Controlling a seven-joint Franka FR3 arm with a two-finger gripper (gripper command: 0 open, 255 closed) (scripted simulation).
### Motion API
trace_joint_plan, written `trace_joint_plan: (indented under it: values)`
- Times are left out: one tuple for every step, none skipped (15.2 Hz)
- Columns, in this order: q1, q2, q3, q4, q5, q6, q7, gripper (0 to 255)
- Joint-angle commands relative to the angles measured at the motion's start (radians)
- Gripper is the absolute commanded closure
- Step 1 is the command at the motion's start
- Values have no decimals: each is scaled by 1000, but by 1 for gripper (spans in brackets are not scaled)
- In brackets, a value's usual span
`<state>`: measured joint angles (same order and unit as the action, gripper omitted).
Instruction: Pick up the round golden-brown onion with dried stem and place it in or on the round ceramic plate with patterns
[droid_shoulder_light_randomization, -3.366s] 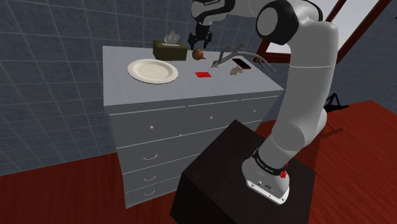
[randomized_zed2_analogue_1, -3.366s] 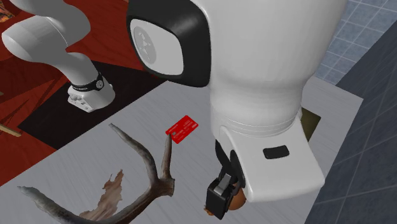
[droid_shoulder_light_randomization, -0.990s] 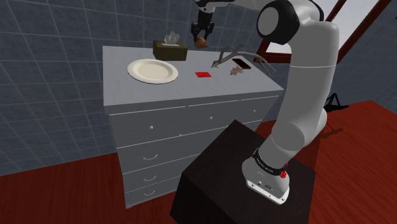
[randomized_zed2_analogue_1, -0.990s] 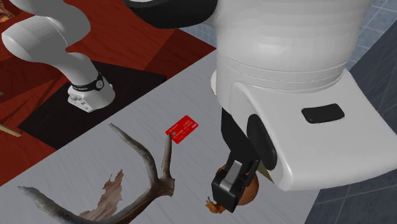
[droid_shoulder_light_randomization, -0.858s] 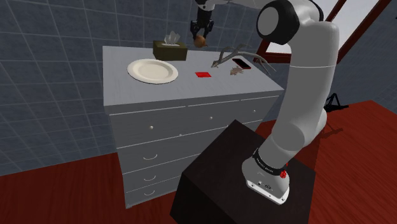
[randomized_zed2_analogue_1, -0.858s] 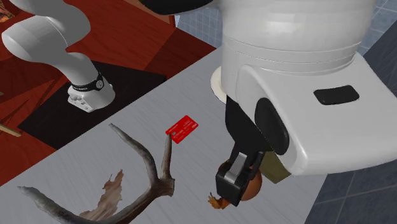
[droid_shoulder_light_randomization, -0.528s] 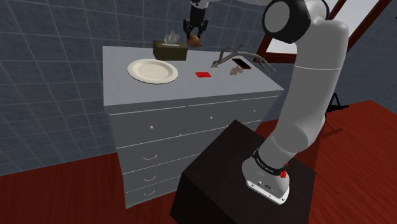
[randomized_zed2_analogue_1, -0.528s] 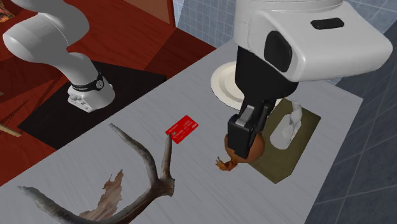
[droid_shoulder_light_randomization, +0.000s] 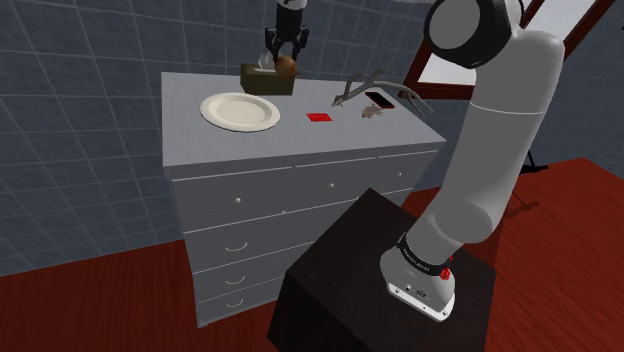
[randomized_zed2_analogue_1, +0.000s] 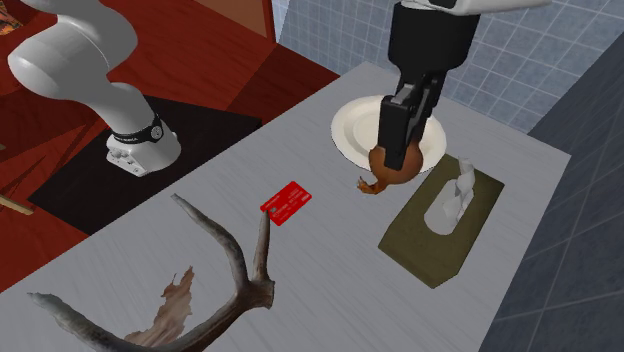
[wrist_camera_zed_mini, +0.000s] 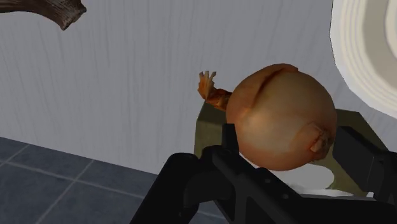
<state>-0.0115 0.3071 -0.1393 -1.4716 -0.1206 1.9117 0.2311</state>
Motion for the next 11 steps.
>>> trace_joint_plan:
  values:
    - [31,-18,12,-16,-12,-9,46,255]
    - [46,-21,19,-16,-17,-15,68,255]
    - [61,-23,26,-14,-22,-21,90,255]
    - [75,-23,33,-12,-27,-28,111,255]
    - [90,-23,40,-8,-31,-36,132,255]
    - [104,-22,47,-2,-35,-44,153,255]
    - [118,-20,54,5,-39,-52,174,255]
    - [133,-17,61,13,-43,-61,195,255]
    - [147,-13,68,23,-46,-70,215,255]
    - [161,-7,75,35,-50,-80,235,255]
    - [176,-1,81,48,-53,-91,255,255]
